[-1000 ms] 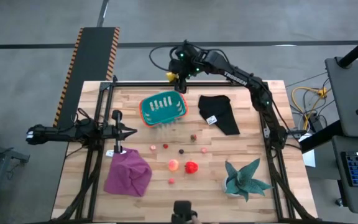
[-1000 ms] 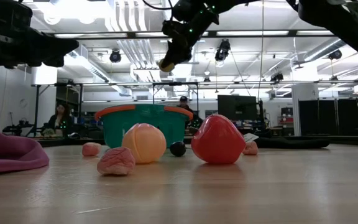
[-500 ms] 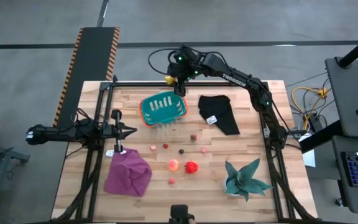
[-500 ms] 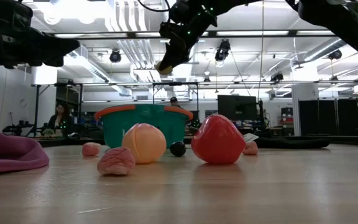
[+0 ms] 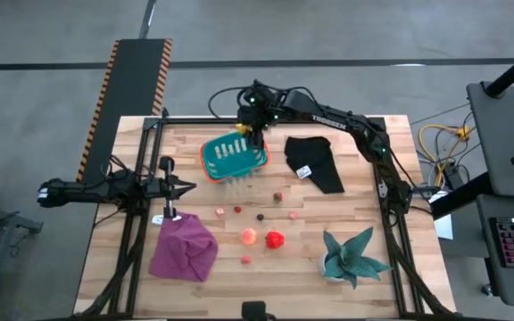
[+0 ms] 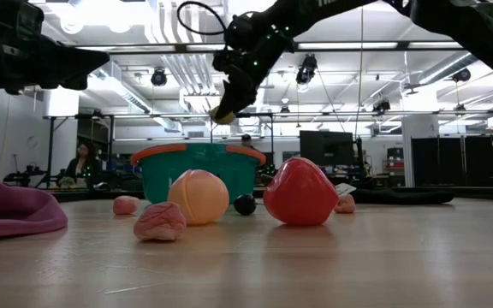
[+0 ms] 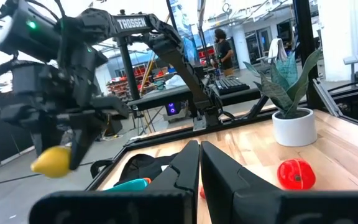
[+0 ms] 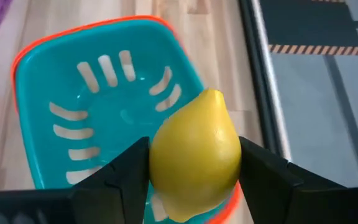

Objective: Pick and placing Produce into tupperware
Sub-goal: Put the yellow lemon into the basket, then put the top right small pink peach into the basket

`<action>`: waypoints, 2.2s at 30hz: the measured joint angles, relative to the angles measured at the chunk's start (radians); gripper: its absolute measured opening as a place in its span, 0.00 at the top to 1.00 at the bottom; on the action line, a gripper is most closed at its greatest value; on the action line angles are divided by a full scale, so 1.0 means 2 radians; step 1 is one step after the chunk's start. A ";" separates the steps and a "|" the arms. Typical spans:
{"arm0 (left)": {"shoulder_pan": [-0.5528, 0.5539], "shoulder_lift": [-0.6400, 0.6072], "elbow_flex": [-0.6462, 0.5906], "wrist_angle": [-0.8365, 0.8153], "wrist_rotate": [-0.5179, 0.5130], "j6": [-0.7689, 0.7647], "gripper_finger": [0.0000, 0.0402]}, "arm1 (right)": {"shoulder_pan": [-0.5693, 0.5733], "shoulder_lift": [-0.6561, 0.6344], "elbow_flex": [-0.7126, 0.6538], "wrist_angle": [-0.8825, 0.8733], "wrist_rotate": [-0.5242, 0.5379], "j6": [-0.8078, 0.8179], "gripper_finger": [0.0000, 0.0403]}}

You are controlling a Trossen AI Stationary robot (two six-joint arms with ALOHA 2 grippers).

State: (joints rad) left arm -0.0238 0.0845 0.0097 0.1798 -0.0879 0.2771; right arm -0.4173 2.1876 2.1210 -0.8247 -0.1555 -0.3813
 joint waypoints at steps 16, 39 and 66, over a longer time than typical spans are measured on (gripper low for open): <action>0.000 0.000 0.000 0.000 0.000 0.000 1.00 | 0.018 0.000 -0.063 0.027 0.000 0.015 0.52; 0.000 0.000 0.000 -0.001 -0.001 0.000 1.00 | 0.020 0.000 -0.116 0.019 -0.001 0.028 0.51; 0.000 0.000 0.000 0.000 -0.011 0.000 1.00 | 0.020 0.000 -0.115 0.005 -0.001 0.047 0.35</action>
State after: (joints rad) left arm -0.0238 0.0845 0.0097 0.1791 -0.1101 0.2779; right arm -0.3771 2.1880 1.8909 -0.8151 -0.1566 -0.2878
